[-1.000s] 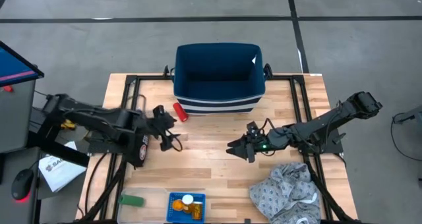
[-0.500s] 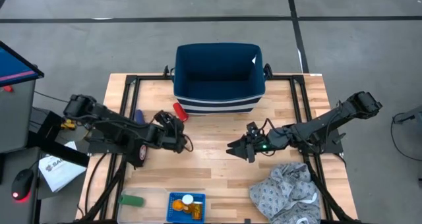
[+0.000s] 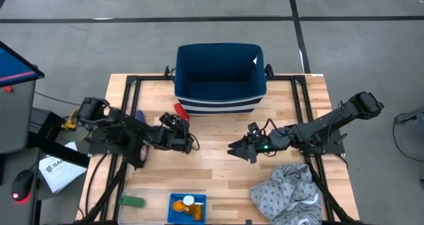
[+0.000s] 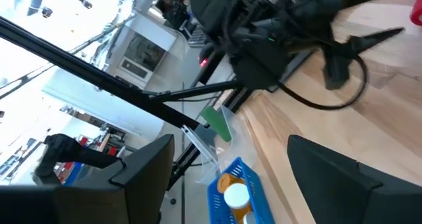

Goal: Pick & place medical supplies in basket/bin
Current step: Put the orange bandage into the transparent bin

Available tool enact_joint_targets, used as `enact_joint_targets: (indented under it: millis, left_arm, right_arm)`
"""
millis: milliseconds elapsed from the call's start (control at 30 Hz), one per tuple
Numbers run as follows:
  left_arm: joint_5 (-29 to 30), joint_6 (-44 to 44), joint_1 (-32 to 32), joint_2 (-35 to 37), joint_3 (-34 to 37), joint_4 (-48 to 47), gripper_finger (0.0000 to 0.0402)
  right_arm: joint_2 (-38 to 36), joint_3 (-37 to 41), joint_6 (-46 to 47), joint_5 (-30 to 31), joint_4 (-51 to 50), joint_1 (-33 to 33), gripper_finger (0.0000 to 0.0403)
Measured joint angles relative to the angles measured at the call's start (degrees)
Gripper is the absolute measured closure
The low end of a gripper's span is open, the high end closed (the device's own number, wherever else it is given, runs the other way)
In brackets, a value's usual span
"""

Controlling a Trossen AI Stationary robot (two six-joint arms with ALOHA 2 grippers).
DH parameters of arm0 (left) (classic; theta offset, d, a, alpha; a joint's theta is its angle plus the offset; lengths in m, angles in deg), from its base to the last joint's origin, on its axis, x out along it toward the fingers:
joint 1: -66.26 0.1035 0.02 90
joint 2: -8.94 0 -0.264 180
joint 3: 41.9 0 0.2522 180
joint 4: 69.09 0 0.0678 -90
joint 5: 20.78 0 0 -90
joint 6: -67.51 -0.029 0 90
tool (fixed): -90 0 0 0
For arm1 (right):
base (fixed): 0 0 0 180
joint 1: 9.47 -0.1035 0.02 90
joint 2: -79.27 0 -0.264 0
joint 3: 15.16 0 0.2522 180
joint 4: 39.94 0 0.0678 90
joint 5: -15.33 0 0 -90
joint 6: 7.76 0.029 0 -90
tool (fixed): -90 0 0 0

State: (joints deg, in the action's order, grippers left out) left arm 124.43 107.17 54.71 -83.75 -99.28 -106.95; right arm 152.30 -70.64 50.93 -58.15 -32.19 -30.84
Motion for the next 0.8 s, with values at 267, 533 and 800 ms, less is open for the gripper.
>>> enact_joint_targets:
  millis: [267,533,800]
  left_arm:
    - [-2.26,-1.09,2.02,-2.09,0.0,-0.5,0.0159]
    - [-2.55,-1.22,6.16,-2.22,0.0,-0.43,0.016]
    - [-7.01,-1.86,6.98,-2.22,0.0,-0.3,0.0176]
  right_arm:
    - [0.0,0.0,-1.61,-0.03,2.49,-0.94,0.0111]
    - [0.0,0.0,-1.72,-0.09,3.67,-2.56,0.0111]
    - [0.0,0.0,-2.18,-1.07,4.69,-2.72,0.0111]
